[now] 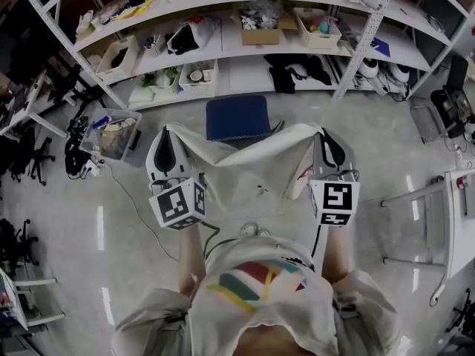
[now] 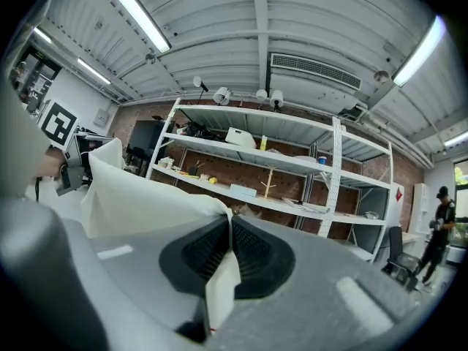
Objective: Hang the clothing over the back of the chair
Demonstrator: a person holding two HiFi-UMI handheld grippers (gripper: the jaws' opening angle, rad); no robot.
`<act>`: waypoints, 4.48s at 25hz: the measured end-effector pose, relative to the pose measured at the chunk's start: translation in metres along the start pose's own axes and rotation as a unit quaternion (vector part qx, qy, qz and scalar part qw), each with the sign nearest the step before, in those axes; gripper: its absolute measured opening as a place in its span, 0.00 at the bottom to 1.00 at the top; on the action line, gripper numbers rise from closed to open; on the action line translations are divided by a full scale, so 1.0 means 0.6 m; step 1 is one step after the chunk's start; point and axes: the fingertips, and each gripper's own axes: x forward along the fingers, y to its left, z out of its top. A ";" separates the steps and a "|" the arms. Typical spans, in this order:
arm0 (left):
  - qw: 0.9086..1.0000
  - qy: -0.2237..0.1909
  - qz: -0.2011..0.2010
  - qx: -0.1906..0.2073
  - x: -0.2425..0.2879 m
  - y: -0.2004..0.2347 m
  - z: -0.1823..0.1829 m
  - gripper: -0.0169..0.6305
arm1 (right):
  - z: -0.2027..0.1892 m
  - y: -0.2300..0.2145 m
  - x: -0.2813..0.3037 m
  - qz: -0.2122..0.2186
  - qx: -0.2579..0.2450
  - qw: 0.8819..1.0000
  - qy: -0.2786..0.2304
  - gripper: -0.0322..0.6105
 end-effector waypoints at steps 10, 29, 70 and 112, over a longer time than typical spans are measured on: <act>1.000 -0.005 0.007 0.008 0.035 0.021 0.019 0.05 | 0.011 -0.010 0.016 -0.013 0.005 1.000 -0.003 0.07; 0.991 -0.129 -0.007 0.044 0.211 0.104 0.316 0.05 | 0.338 -0.076 0.079 -0.051 -0.098 0.978 -0.179 0.07; 0.999 0.009 -0.019 0.049 0.384 0.172 0.131 0.05 | 0.253 -0.027 0.282 -0.021 -0.195 0.979 -0.049 0.07; 0.967 0.238 -0.069 0.062 0.308 0.136 -0.349 0.05 | -0.202 0.064 0.336 0.075 -0.189 0.956 0.210 0.07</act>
